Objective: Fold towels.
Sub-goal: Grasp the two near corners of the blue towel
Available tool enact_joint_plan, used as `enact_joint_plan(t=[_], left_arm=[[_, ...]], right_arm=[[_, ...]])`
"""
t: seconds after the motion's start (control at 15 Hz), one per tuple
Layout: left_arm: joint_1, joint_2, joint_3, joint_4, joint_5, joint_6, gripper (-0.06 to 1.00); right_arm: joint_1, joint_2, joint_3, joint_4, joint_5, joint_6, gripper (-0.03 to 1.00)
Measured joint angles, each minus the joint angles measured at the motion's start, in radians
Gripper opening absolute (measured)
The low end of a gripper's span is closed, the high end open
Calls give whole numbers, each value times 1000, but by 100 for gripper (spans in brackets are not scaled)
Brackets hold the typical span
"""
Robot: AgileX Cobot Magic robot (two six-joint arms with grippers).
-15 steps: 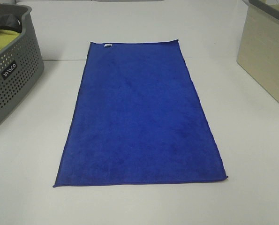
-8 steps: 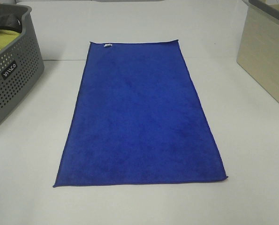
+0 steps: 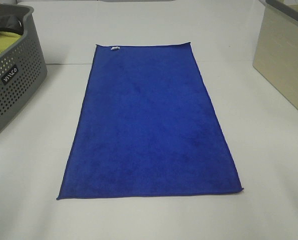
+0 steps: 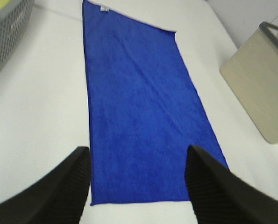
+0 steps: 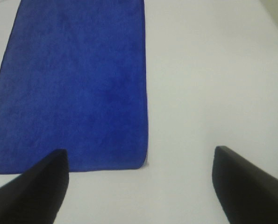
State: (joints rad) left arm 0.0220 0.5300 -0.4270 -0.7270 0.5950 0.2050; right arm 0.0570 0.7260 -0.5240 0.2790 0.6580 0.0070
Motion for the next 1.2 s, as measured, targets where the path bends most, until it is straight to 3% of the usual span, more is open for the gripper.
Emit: enact_joint_plan(t=[0.27,0.67,0.93,1.07,1.2], left_arm=[[0,341,0,-100,-8,128,57],[0,952,-2,-570,-24,714,61],[-64,1186,-5,-936,-25,1102,63],[-113,1260,-8,-993,-22,1222,63],[-148,1315,-42,-1009,1,1258,63]], right_arm=[[-1,284,-7,71,-22,-78,78],[-1,690,-118,134,-43,-261,78],[-1,846,-123,286,-94,-452,78],[-1,924,-138,397,-97,-561,77],[-1,993,-151,507,-100,-667,75]])
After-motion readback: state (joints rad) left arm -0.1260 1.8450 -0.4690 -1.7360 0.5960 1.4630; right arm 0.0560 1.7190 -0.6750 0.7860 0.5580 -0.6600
